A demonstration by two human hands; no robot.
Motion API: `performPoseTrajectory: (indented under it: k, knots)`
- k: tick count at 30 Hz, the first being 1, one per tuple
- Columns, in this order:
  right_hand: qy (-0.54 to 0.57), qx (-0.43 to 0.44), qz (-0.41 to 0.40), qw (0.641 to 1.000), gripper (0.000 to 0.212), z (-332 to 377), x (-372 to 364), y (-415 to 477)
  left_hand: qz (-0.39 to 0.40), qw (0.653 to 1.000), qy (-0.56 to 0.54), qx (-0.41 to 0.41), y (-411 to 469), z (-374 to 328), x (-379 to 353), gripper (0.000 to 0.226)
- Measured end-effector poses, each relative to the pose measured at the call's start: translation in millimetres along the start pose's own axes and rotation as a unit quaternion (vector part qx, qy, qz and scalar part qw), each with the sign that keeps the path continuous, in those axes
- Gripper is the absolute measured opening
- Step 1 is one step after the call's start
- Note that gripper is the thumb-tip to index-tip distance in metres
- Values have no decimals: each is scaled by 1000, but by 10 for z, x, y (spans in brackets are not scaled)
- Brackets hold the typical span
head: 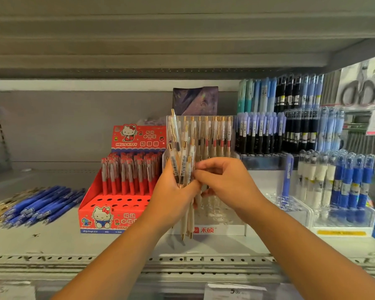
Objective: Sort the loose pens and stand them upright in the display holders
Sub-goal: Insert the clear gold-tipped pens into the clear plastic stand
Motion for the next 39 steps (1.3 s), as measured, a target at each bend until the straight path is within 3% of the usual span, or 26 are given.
performPoseTrajectory:
  k: [11,16,20,24,26,29,34,39]
  knots:
    - [9,-38,103,994,13,-20,67,-3,53,998,23,27,-4,-13,-123,37]
    - [51,-23,36,998,3,-79,90,-2,29,998,-1,53,-2,-9,-116,35]
    - [45,-7,-31,998,15,-138,120,9,-10,998,-5,62,-15,23,-72,32]
    - [120,39,-95,987,17,-104,234,27,-44,997,31,52,-60,35,-14,28]
    - [96,70,-128,985,18,-85,365,46,-60,996,42,42,-109,13,20,39]
    - [27,111,-164,980,20,-102,518,40,-84,995,40,31,-142,16,71,31]
    - [-63,158,-154,973,29,-148,534,30,-90,995,46,12,-172,-10,68,31]
    - [-77,132,-123,981,29,-252,474,81,-88,995,54,17,-161,17,67,33]
Point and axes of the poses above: each hand's wrist, its own y-axis towards the middle knuckle, its own x-axis out of the back of the hand, z = x × y, the point moved 3 cm from there along y, towards the middle knuckle, and after that the axes turned 14 degrees about x, right-handed, at the moved point
